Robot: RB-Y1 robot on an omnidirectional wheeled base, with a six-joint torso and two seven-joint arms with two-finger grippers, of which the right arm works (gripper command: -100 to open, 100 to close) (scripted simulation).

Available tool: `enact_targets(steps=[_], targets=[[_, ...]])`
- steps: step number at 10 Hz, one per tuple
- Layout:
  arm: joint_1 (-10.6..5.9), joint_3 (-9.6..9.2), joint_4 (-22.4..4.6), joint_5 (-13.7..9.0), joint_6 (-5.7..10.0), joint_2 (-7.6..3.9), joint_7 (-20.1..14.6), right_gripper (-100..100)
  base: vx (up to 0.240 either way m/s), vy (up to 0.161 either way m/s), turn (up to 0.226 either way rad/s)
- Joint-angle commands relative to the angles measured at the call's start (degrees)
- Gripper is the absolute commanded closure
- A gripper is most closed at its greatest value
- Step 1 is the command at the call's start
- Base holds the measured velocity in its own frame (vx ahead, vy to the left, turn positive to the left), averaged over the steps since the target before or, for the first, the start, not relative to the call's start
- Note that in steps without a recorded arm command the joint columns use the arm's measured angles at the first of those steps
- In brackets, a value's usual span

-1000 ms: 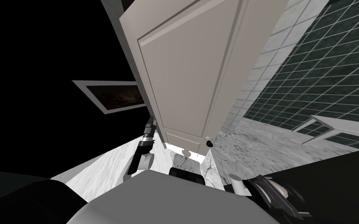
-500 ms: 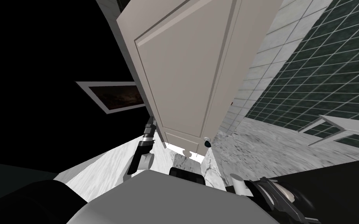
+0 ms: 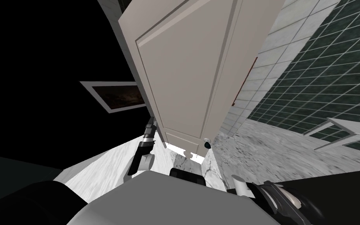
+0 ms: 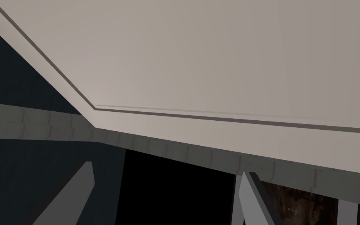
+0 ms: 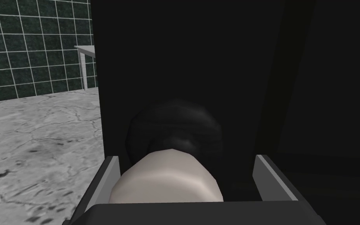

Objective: Push the door open

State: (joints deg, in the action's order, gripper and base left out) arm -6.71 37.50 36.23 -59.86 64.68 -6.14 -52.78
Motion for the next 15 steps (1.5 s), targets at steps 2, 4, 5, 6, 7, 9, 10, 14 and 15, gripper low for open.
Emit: enact_targets(steps=[2, 4, 5, 6, 7, 9, 10, 14, 15], targets=[[-0.14, 2.58, -1.6, -0.2, 1.53, -1.3, -0.2, 100, 0.0, -0.101, 0.055], [-0.14, 2.58, -1.6, -0.2, 1.53, -1.3, -0.2, 100, 0.012, -0.021, -0.02], [-0.14, 2.58, -1.6, -0.2, 1.53, -1.3, -0.2, 100, 0.001, 0.014, -0.017], [-0.14, 2.58, -1.6, -0.2, 1.53, -1.3, -0.2, 100, 0.003, 0.014, 0.003], [-0.56, 3.65, -2.2, -0.2, 1.9, -1.45, -0.2, 100, 0.004, -0.016, 0.057], [-1.39, 5.76, -3.5, -0.1, 2.63, -1.75, -0.3, 100, 0.01, -0.066, 0.061], [-1.8, 6.81, -4.1, -0.1, 2.99, -1.9, -0.3, 100, 0.001, -0.098, 0.078], [-1.8, 6.81, -4.1, -0.1, 2.99, -1.9, -0.3, 100, 0.004, -0.039, -0.004], [-2.19, 7.8, -4.7, 0.0, 3.33, -2.04, -0.3, 100, 0.006, -0.024, 0.017]])
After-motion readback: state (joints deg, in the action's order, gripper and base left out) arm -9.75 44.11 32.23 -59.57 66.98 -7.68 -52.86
